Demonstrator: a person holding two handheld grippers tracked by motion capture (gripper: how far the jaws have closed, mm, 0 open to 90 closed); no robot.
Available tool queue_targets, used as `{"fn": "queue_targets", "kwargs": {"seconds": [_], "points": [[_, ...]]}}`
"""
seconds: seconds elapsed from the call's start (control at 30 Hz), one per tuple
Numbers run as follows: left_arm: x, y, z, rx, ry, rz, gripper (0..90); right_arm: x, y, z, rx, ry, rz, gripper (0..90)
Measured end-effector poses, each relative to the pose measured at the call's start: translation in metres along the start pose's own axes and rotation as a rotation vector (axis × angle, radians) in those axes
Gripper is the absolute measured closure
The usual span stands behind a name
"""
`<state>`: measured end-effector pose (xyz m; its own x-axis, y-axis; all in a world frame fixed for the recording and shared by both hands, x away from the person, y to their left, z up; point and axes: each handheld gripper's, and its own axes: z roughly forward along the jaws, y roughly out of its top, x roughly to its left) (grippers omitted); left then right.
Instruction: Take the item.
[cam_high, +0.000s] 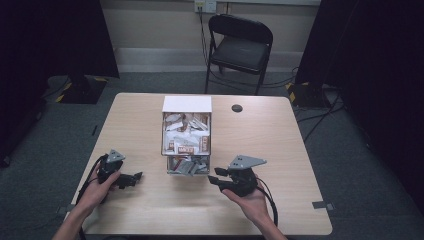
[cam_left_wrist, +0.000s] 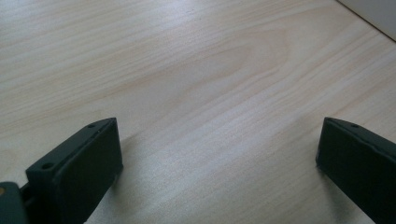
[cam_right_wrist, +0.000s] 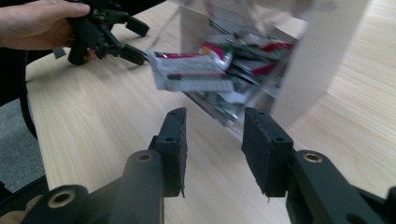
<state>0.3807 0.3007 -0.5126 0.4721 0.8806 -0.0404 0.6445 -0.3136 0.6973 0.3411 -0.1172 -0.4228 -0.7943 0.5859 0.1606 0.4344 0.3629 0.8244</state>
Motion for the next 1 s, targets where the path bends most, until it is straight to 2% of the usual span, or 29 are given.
{"fn": "queue_targets", "kwargs": {"seconds": [0.4, 0.5, 0.77, 1.0], "points": [[0.000, 0.000, 0.000, 0.000, 0.000, 0.000, 0.0, 0.024, 0.012, 0.028, -0.003, 0.054, -0.075, 64.8], [0.000, 0.000, 0.000, 0.000, 0.000, 0.000, 0.0, 0.028, 0.015, 0.037, -0.003, 0.074, -0.076, 63.9], [0.000, 0.000, 0.000, 0.000, 0.000, 0.000, 0.0, 0.030, 0.017, 0.053, 0.005, 0.064, -0.102, 63.5], [0.000, 0.000, 0.000, 0.000, 0.000, 0.000, 0.0, 0.032, 0.017, 0.060, -0.003, 0.049, -0.130, 61.6]]}}
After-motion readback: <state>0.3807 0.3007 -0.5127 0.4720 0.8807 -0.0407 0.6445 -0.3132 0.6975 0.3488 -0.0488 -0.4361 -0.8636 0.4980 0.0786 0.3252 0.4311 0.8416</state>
